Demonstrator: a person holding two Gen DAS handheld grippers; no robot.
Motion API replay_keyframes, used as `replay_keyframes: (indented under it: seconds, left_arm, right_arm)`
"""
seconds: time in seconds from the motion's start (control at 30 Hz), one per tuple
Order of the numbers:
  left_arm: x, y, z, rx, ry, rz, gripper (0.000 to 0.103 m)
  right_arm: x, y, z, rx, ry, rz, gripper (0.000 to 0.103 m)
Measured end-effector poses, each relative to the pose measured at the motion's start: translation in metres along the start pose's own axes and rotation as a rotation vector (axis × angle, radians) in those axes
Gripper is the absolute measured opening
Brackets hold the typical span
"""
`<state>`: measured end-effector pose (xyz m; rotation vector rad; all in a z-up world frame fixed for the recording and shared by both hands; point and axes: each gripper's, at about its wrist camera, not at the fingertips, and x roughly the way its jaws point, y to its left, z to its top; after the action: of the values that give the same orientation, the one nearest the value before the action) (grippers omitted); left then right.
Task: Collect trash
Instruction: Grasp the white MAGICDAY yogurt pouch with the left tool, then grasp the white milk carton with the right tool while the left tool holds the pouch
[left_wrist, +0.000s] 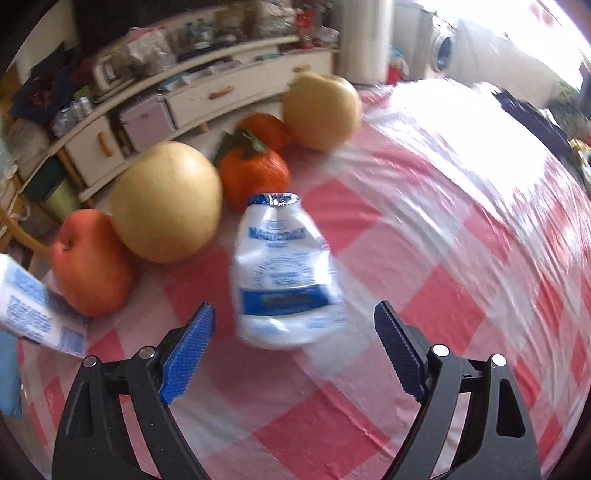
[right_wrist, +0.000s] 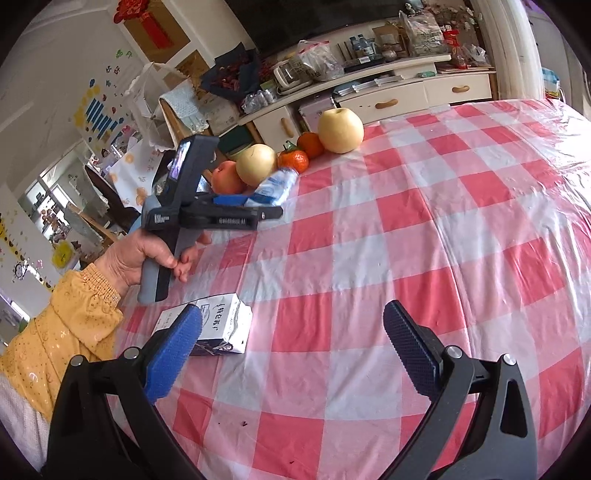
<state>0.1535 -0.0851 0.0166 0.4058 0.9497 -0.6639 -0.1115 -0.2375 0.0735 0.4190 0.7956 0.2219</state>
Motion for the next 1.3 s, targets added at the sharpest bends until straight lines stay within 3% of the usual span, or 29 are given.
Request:
replay_keyframes:
  seconds: [0.17,0.27,0.37,0.43,0.5,0.53,0.77,0.93,1.17,1.3]
  left_arm:
    - [0.006,-0.003,0.012,-0.049,-0.004,0.06,0.087]
    - [0.018,-0.006,0.017,-0.067,0.034,0.108,0.087]
    - [0.022,-0.005,0.019,-0.109,0.04,0.113,0.087]
    - [0.023,-0.004,0.02,-0.143,0.038,0.108,0.083]
    - [0.022,-0.003,0.021,-0.173,0.034,0.078,0.065]
    - [0.022,-0.004,0.021,-0.183,0.034,0.068,0.061]
    - [0.015,-0.008,0.015,-0.207,0.049,0.103,0.06]
    - [-0.013,-0.008,0.004,-0.228,0.029,0.105,0.06]
    - [-0.065,-0.011,-0.019,-0.224,-0.023,0.13,0.06]
    - [-0.094,-0.01,-0.04,-0.232,-0.038,0.146,0.06]
  right_arm:
    - [0.001,0.003,-0.001,-0.015,0.014,0.01,0.099]
    - [0.002,0.004,-0.001,-0.017,0.016,0.01,0.099]
    - [0.002,0.003,-0.001,-0.013,0.016,0.008,0.099]
    - [0.004,0.005,-0.001,-0.015,0.024,0.009,0.099]
    - [0.006,0.008,-0.002,-0.03,0.034,0.009,0.099]
    - [0.008,0.01,-0.003,-0.039,0.04,0.009,0.099]
    - [0.024,0.019,-0.008,-0.09,0.103,0.021,0.099]
    - [0.036,0.024,-0.012,-0.131,0.137,0.01,0.099]
    - [0.056,0.044,-0.017,-0.18,0.191,0.106,0.097]
    - [0.07,0.054,-0.022,-0.199,0.236,0.156,0.078]
